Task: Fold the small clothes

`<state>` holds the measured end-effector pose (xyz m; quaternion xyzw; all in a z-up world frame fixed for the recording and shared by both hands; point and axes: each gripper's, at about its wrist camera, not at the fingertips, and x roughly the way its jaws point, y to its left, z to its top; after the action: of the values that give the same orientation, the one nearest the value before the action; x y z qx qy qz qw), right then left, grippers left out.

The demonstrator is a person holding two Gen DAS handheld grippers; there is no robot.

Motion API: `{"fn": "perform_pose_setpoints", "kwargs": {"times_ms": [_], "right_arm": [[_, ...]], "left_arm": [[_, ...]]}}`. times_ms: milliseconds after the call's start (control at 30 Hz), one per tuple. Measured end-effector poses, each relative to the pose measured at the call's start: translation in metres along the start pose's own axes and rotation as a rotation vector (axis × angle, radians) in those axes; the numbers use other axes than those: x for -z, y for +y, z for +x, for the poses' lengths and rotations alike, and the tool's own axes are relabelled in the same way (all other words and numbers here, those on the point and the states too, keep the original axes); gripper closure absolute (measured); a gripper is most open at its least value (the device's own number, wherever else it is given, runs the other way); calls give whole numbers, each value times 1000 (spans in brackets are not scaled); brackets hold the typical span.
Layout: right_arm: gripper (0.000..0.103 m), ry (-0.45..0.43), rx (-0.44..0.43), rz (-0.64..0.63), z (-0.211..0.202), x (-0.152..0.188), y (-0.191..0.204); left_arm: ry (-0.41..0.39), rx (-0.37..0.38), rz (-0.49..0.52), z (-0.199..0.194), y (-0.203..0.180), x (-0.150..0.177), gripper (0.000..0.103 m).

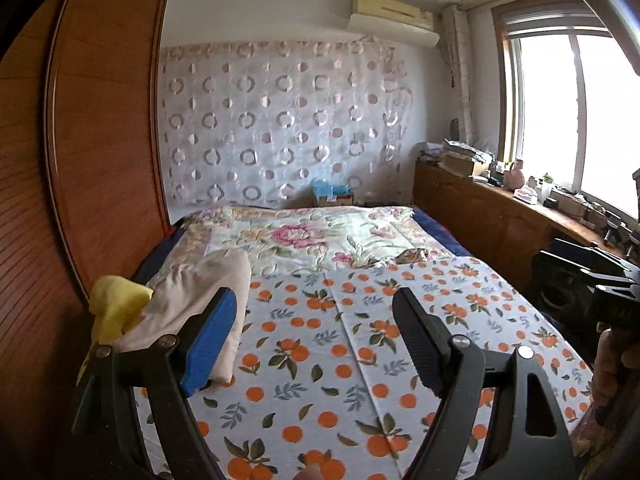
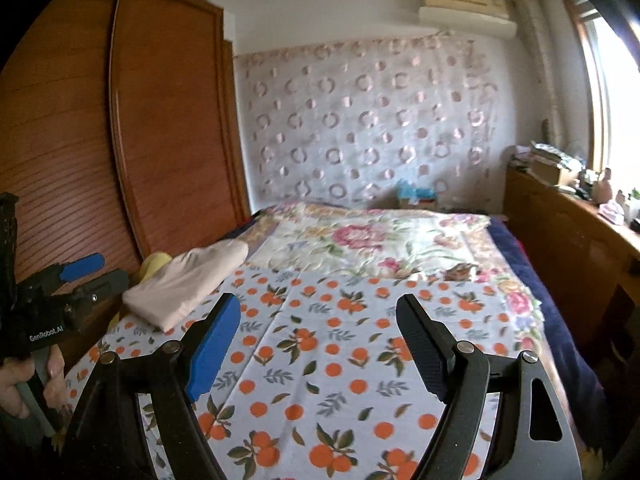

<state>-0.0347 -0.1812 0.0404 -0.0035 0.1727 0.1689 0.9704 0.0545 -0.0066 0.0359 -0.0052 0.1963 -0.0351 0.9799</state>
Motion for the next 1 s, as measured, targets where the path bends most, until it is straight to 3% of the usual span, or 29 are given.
{"fn": "perform_pose_setpoints", "kwargs": {"times_ms": [333, 1000], "right_arm": [[21, -29, 36, 18, -28, 19, 22], [21, -25, 51, 29, -14, 7, -5]], "left_arm": [[-4, -1, 1, -4, -8, -4, 22], [-5, -12, 6, -2, -5, -3, 22]]}}
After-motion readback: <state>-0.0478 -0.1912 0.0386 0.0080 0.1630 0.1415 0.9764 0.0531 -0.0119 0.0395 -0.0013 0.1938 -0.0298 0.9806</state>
